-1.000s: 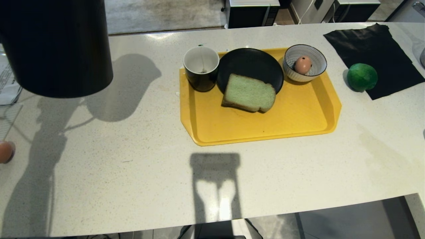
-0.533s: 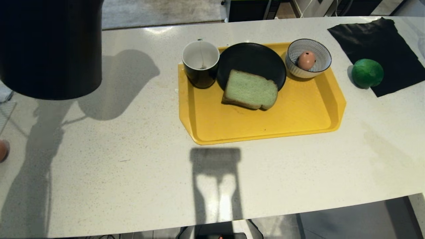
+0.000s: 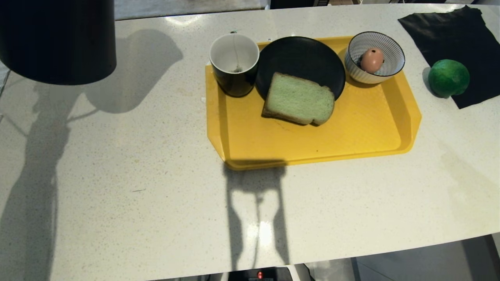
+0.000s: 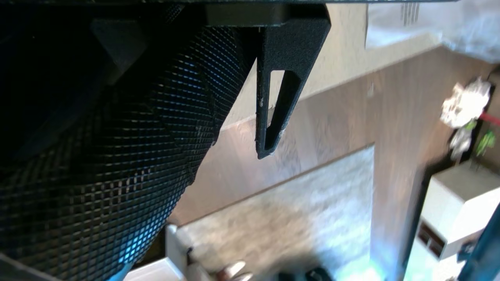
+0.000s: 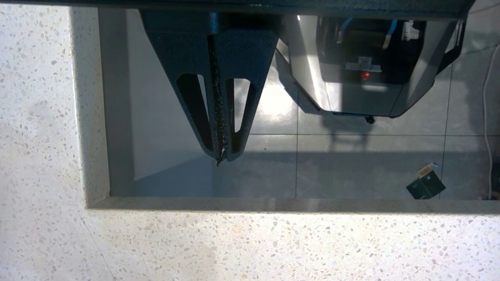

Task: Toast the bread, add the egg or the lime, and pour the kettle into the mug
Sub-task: Pour water into a cup

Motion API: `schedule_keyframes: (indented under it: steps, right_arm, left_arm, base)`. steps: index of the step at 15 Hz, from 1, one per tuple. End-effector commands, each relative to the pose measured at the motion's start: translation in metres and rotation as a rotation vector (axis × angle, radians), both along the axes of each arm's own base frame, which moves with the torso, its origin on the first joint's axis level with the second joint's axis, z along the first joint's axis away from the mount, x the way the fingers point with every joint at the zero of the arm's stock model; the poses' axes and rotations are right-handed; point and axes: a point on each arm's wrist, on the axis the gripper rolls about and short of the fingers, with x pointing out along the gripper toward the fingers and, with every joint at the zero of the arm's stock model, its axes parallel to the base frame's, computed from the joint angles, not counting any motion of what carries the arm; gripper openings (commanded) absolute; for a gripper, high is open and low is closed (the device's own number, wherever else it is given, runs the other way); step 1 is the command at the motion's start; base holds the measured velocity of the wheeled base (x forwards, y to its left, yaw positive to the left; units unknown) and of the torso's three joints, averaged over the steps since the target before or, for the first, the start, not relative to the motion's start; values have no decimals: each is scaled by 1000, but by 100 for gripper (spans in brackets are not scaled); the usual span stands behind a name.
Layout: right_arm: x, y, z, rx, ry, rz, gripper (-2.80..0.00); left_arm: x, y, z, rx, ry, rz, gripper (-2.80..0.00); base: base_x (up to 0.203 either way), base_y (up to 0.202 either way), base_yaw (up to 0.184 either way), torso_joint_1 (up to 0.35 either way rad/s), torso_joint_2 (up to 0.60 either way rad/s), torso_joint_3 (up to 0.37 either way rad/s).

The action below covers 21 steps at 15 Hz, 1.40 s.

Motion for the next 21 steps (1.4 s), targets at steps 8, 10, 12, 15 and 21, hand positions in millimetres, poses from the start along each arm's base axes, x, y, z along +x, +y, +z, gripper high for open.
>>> schedule_keyframes:
  steps: [8, 10, 12, 15, 21]
  right_arm:
    - [0, 0, 0, -1, 1, 0, -280]
    - [0, 0, 0, -1, 1, 0, -280]
    - [0, 0, 0, -1, 3, 0, -280]
    - [0, 0, 0, -1, 3, 0, -280]
    - [0, 0, 0, -1, 1, 0, -280]
  left_arm:
    - [48, 5, 14, 306, 160, 11, -280]
    - [63, 0, 10, 362, 159, 2, -280]
    - [73, -7, 6, 419, 153, -7, -280]
    - [79, -17, 10, 430, 68, -8, -280]
    - [78, -37, 19, 385, -26, 7, -280]
  base:
    - [0, 0, 0, 0, 0, 0]
    - [0, 0, 0, 0, 0, 0]
    - [0, 0, 0, 0, 0, 0]
    - [0, 0, 0, 0, 0, 0]
    - [0, 0, 0, 0, 0, 0]
